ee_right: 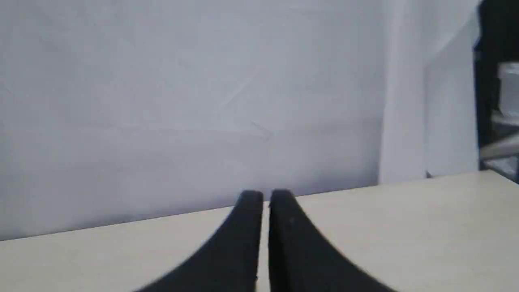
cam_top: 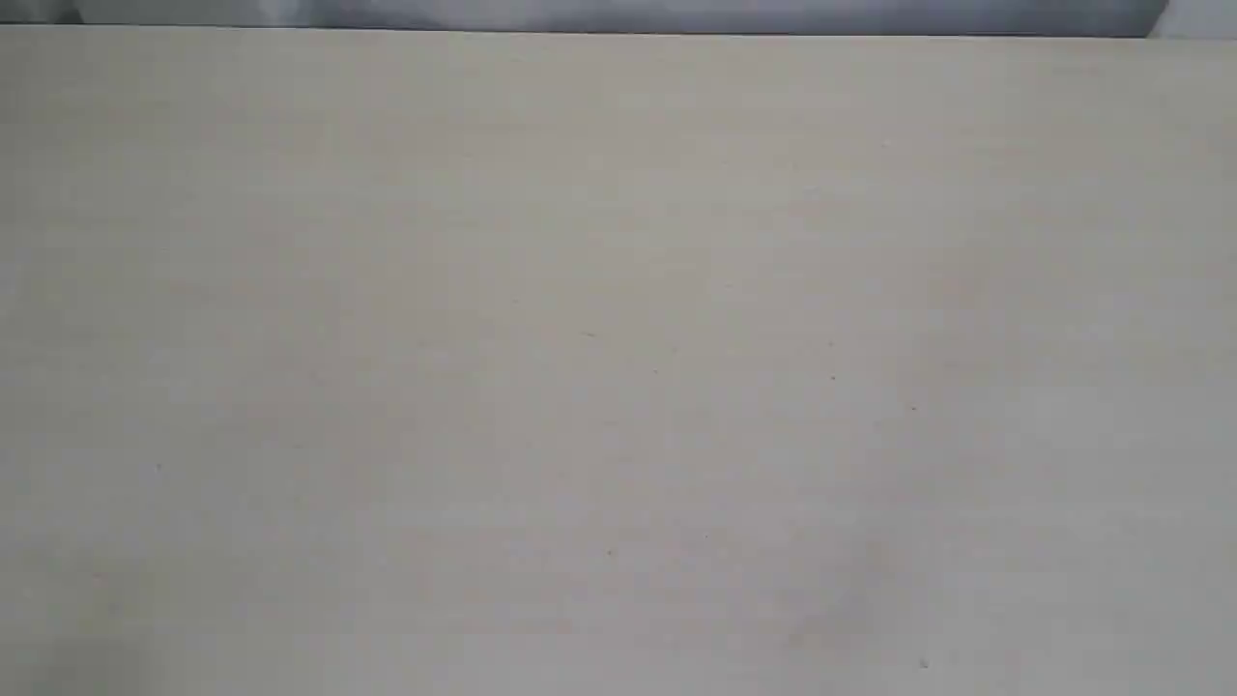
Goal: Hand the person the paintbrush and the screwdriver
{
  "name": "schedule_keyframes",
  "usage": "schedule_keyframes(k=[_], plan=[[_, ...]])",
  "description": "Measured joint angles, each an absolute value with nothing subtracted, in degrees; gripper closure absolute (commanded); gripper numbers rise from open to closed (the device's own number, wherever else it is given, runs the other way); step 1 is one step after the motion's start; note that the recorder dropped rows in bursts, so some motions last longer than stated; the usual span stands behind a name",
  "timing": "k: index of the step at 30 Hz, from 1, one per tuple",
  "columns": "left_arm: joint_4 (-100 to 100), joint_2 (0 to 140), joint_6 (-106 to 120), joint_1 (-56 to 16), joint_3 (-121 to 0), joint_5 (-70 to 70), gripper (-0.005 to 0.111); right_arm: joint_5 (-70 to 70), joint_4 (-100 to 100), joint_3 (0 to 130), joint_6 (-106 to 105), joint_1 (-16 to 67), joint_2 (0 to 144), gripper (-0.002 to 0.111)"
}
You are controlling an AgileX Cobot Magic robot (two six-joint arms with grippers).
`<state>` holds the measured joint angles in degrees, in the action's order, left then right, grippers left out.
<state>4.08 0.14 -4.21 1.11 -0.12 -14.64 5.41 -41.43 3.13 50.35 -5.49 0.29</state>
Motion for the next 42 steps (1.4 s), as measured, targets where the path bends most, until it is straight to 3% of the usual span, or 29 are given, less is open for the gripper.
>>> schedule_keyframes(k=[4,17,30,42], plan=[[4.1,0.1,-4.2,1.1,-0.1,-14.6,0.107,5.2,-41.1,0.5,48.5,-8.8,0.3,0.104],[4.1,0.1,-4.2,1.1,-0.1,-14.6,0.107,4.8,-39.4,0.2,42.0,-8.9,0.3,0.104],[4.1,0.1,-4.2,1.1,-0.1,-14.6,0.107,7.7,-8.0,0.2,0.4,-8.9,0.3,0.104],[4.1,0.1,-4.2,1.1,-0.1,-14.6,0.107,9.4,-6.9,0.2,2.0,-8.9,0.3,0.104]])
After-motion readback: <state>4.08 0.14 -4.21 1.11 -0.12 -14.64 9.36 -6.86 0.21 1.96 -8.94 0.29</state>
